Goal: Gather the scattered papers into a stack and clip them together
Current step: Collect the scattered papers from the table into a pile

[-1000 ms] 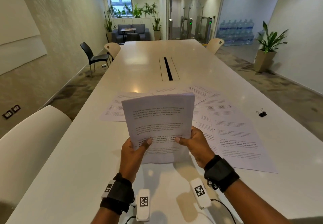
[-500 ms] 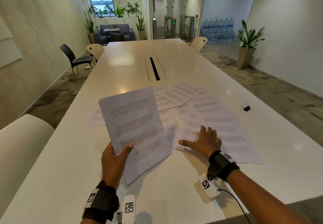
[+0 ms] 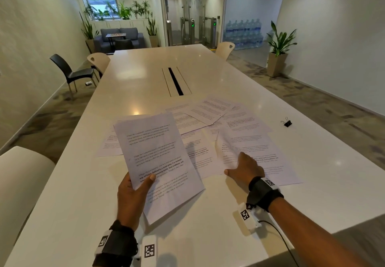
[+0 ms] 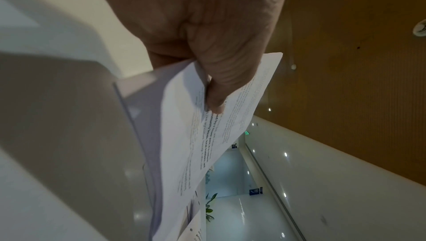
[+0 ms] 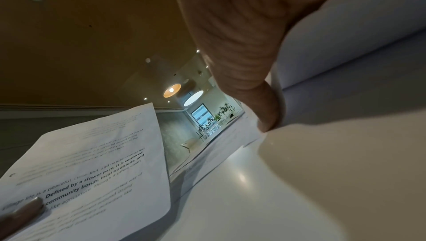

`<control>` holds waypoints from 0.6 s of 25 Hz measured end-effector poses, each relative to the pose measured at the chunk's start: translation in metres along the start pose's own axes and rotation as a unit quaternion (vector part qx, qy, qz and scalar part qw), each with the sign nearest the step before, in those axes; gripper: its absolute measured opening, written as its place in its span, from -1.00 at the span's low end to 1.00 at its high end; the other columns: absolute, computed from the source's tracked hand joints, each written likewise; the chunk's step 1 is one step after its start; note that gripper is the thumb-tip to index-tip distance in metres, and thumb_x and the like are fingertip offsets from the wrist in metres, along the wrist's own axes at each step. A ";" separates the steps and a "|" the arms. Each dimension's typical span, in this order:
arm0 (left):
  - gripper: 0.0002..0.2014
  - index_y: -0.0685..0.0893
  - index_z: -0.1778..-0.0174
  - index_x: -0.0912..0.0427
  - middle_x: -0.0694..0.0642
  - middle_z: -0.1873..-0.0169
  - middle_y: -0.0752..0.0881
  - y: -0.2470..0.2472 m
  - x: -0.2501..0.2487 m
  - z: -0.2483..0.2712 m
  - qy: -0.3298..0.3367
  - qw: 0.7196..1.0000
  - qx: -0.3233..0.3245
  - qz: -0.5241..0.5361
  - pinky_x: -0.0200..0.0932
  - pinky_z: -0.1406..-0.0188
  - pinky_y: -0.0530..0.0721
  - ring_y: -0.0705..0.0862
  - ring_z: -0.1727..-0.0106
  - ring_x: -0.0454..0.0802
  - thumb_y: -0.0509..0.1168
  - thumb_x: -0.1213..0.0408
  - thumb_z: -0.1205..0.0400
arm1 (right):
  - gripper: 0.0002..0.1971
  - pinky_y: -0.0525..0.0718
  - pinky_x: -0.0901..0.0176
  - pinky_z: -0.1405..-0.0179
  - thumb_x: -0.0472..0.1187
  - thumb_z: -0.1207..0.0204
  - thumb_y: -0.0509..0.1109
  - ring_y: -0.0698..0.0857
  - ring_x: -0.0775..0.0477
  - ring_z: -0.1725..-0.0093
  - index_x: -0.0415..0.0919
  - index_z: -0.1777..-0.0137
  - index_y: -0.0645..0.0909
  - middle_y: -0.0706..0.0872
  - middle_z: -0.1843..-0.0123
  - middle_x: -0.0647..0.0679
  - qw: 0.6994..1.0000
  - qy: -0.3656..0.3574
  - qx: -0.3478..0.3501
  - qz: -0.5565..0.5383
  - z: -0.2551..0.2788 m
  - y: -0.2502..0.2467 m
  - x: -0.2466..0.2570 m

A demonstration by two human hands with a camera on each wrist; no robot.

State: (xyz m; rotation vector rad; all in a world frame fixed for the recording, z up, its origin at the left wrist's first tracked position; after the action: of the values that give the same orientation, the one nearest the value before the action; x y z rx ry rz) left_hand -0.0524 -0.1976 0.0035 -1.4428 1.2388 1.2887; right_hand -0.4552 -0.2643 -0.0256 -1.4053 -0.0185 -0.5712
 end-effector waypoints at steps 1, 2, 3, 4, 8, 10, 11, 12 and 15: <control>-0.68 0.70 -0.41 0.15 -0.09 -0.14 0.92 0.000 0.001 -0.001 -0.001 1.000 0.008 0.002 -0.43 0.16 0.86 0.91 -0.05 -0.33 0.46 0.47 -0.76 | -0.23 0.74 -0.25 -0.38 0.17 -0.44 0.60 0.72 -0.32 -0.41 -0.15 -0.56 0.45 0.70 -0.49 -0.18 1.000 -0.007 -0.004 -0.015 0.002 -0.005 0.000; -0.69 0.70 -0.40 0.14 -0.16 -0.10 0.93 -0.002 0.002 -0.002 -0.003 1.000 0.013 0.002 -0.44 0.16 0.85 0.91 -0.05 -0.33 0.46 0.47 -0.76 | -0.29 0.77 -0.22 -0.34 0.00 -0.49 0.58 0.75 -0.33 -0.37 -0.17 -0.59 0.44 0.72 -0.48 -0.21 0.999 -0.012 -0.001 -0.035 0.003 -0.007 -0.001; -0.68 0.70 -0.40 0.12 -0.21 -0.09 0.94 -0.004 0.003 -0.004 -0.006 1.000 0.017 0.005 -0.43 0.15 0.86 0.91 -0.08 -0.31 0.46 0.47 -0.76 | -0.28 0.77 -0.19 -0.34 -0.14 -0.53 0.55 0.75 -0.35 -0.38 -0.19 -0.67 0.40 0.71 -0.51 -0.24 0.999 -0.015 0.008 -0.052 0.006 -0.009 -0.002; -0.68 0.70 -0.41 0.11 -0.19 -0.12 0.94 -0.006 0.005 -0.006 -0.010 1.000 0.020 0.007 -0.41 0.13 0.87 0.91 -0.13 -0.25 0.46 0.46 -0.76 | -0.25 0.76 -0.16 -0.36 -0.25 -0.55 0.52 0.73 -0.37 -0.43 -0.21 -0.74 0.36 0.69 -0.55 -0.27 0.997 -0.019 0.015 -0.067 0.007 -0.011 -0.005; -0.63 0.68 -0.47 0.04 -0.09 -0.21 0.92 -0.011 0.010 -0.011 -0.026 0.998 0.045 0.033 -0.33 0.11 0.90 0.91 -0.20 -0.14 0.43 0.45 -0.78 | -0.42 0.80 -0.14 -0.25 -0.45 -0.56 0.43 0.77 -0.40 -0.34 -0.23 -0.61 0.59 0.80 -0.42 -0.31 0.992 -0.023 -0.052 -0.112 0.022 -0.036 -0.016; -0.63 0.67 -0.49 0.03 -0.13 -0.21 0.93 -0.011 0.012 -0.014 -0.035 0.997 0.058 0.049 -0.32 0.10 0.90 0.92 -0.20 -0.15 0.41 0.45 -0.80 | -0.58 0.83 -0.11 -0.08 -0.51 -0.55 0.39 0.80 -0.41 -0.17 -0.30 -0.39 0.72 0.85 -0.23 -0.33 0.986 -0.027 -0.102 -0.126 0.036 -0.051 -0.013; -0.63 0.66 -0.51 0.04 -0.13 -0.23 0.93 -0.010 0.014 -0.015 -0.042 0.996 0.063 0.056 -0.29 0.08 0.91 0.93 -0.22 -0.12 0.39 0.44 -0.81 | -0.63 0.84 -0.11 0.01 -0.55 -0.53 0.36 0.79 -0.42 -0.09 -0.33 -0.30 0.74 0.83 -0.13 -0.33 0.984 -0.032 -0.112 -0.137 0.043 -0.057 -0.009; -0.63 0.66 -0.54 0.03 -0.10 -0.27 0.93 -0.010 0.017 -0.016 -0.050 0.995 0.066 0.060 -0.23 0.03 0.92 0.92 -0.26 -0.06 0.38 0.41 -0.82 | -0.65 0.84 -0.07 0.12 -0.57 -0.51 0.34 0.77 -0.41 -0.02 -0.34 -0.24 0.74 0.80 -0.04 -0.30 0.981 -0.041 -0.116 -0.150 0.050 -0.061 0.000; -0.62 0.62 -0.63 0.02 0.02 -0.41 0.88 -0.006 0.022 -0.016 -0.064 0.992 0.085 0.073 0.04 -0.24 0.93 0.89 -0.38 0.11 0.31 0.32 -0.88 | -0.64 0.58 0.26 0.44 -0.62 -0.52 0.28 0.70 -0.32 0.10 -0.23 -0.14 0.69 0.70 0.10 -0.18 0.975 -0.077 -0.110 -0.178 0.077 -0.071 0.036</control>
State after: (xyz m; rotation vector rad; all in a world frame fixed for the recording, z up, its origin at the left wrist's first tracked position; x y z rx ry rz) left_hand -0.0439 -0.2153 -0.0161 -1.1483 1.3536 1.3167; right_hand -0.4274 -0.2101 0.0669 -1.6740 -0.3465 -0.7771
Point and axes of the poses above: each hand's wrist, its own z-axis away from the middle knuckle, its own y-axis out of the palm, x = y × z, the point moved 9 cm from there along -z, towards the middle knuckle
